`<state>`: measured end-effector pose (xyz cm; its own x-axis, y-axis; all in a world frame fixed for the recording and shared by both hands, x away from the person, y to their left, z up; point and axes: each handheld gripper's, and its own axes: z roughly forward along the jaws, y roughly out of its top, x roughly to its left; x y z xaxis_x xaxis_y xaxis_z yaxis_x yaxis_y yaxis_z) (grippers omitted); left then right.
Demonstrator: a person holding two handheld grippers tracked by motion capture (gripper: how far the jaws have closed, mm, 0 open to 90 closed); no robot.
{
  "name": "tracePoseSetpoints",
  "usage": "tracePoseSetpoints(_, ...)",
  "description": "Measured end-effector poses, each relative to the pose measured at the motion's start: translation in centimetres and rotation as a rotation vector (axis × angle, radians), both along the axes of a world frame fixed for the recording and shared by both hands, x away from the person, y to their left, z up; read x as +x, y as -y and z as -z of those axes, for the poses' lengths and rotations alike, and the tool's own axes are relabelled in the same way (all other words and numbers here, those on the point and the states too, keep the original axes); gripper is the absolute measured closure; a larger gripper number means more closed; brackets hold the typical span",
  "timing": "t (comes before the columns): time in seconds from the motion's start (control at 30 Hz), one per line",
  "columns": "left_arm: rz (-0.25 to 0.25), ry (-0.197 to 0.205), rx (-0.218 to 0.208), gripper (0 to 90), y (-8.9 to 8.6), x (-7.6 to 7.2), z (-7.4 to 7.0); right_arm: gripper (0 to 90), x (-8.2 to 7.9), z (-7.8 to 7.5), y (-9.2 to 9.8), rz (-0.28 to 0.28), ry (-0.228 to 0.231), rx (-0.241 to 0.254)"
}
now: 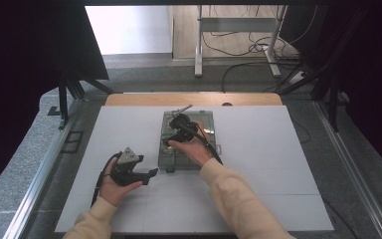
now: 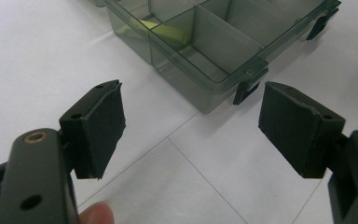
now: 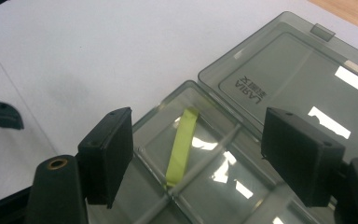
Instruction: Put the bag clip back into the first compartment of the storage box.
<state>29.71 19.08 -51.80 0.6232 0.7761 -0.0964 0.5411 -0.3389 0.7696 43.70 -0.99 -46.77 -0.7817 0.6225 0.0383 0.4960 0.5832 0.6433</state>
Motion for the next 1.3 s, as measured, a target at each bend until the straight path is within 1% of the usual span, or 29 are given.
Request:
tracePoseSetpoints(0.2,0.0,0.0,0.003,22.5,0.0,0.0,0.0,25.7,-0.5,-0.4,2.6,0.015,-0.009,0.051)
tracePoseSetpoints(0.23,0.0,0.0,0.003,22.6,0.0,0.0,0.0,25.8,-0.6,-0.5,3.1,0.02,-0.005,0.057)
tracePoseSetpoints(0.27,-0.001,0.001,0.001,22.6,0.0,0.0,0.0,25.8,-0.6,-0.5,3.1,0.02,-0.005,0.057)
tracePoseSetpoints(0.3,-0.002,0.002,0.0,22.6,0.0,0.0,0.0,25.7,-0.9,-0.7,4.2,0.02,0.001,0.065)
tracePoseSetpoints(0.33,-0.002,0.002,0.0,22.6,0.0,0.0,0.0,25.7,-0.9,-0.7,4.2,0.02,0.001,0.065)
tracePoseSetpoints(0.37,-0.004,0.003,0.001,22.6,0.0,0.0,0.0,25.7,-1.2,-0.8,5.1,0.027,0.002,0.075)
tracePoseSetpoints(0.4,-0.004,0.003,0.001,22.6,0.0,0.0,0.0,25.7,-1.3,-0.9,5.6,0.032,0.002,0.078)
tracePoseSetpoints(0.43,-0.004,0.002,-0.001,22.6,0.0,0.0,0.0,25.7,-1.3,-0.9,5.6,0.032,0.002,0.078)
tracePoseSetpoints(0.47,-0.006,0.003,-0.002,22.6,0.0,0.0,0.0,25.6,-1.5,-0.9,6.3,0.035,0.006,0.084)
tracePoseSetpoints(0.57,-0.008,0.002,-0.004,22.6,0.0,0.0,0.0,25.7,-1.9,-0.9,7.7,0.049,0.01,0.089)
tracePoseSetpoints(0.6,-0.007,0.001,-0.003,22.6,0.0,0.0,0.0,25.7,-1.9,-0.9,7.7,0.049,0.01,0.089)
tracePoseSetpoints(0.63,-0.007,0.002,-0.003,22.6,0.1,0.0,0.0,25.7,-2.3,-0.8,8.6,0.057,0.015,0.094)
tracePoseSetpoints(0.67,-0.007,0.002,-0.003,22.6,0.1,0.0,0.0,25.7,-2.3,-0.8,8.6,0.057,0.015,0.094)
tracePoseSetpoints(0.7,-0.007,0.002,-0.003,22.6,0.1,0.0,-0.1,25.7,-2.7,-0.7,9.5,0.065,0.019,0.099)
tracePoseSetpoints(0.83,-0.009,0.004,-0.004,22.6,0.0,0.0,-0.1,25.7,-3.3,-0.8,11.0,0.08,0.028,0.104)
tracePoseSetpoints(0.87,-0.009,0.004,-0.004,22.6,0.0,0.0,-0.1,25.7,-3.3,-0.8,11.0,0.08,0.028,0.104)
tracePoseSetpoints(0.9,-0.009,0.004,-0.005,22.6,0.0,0.0,-0.1,25.8,-3.8,-0.9,11.9,0.091,0.034,0.115)
tracePoseSetpoints(0.97,-0.009,0.002,-0.005,22.6,0.0,0.0,0.0,25.8,-4.1,-1.0,12.5,0.094,0.045,0.121)
tracePoseSetpoints(1.07,-0.01,0.0,-0.01,22.6,-0.1,0.1,0.0,25.6,-4.6,-1.2,13.3,0.1,0.057,0.114)
tracePoseSetpoints(1.17,-0.008,-0.002,-0.013,22.6,-0.1,0.2,0.0,25.6,-5.1,-1.3,14.5,0.113,0.066,0.119)
tracePoseSetpoints(1.2,-0.006,-0.003,-0.011,22.6,-0.1,0.2,0.1,25.6,-5.1,-1.3,14.5,0.113,0.066,0.119)
tracePoseSetpoints(1.23,-0.004,-0.003,-0.009,22.6,-0.1,0.3,0.1,25.4,-5.6,-1.3,15.3,0.123,0.071,0.114)
tracePoseSetpoints(1.3,-0.003,-0.005,-0.01,22.6,-0.1,0.2,0.1,25.1,-5.9,-1.3,16.0,0.13,0.072,0.111)
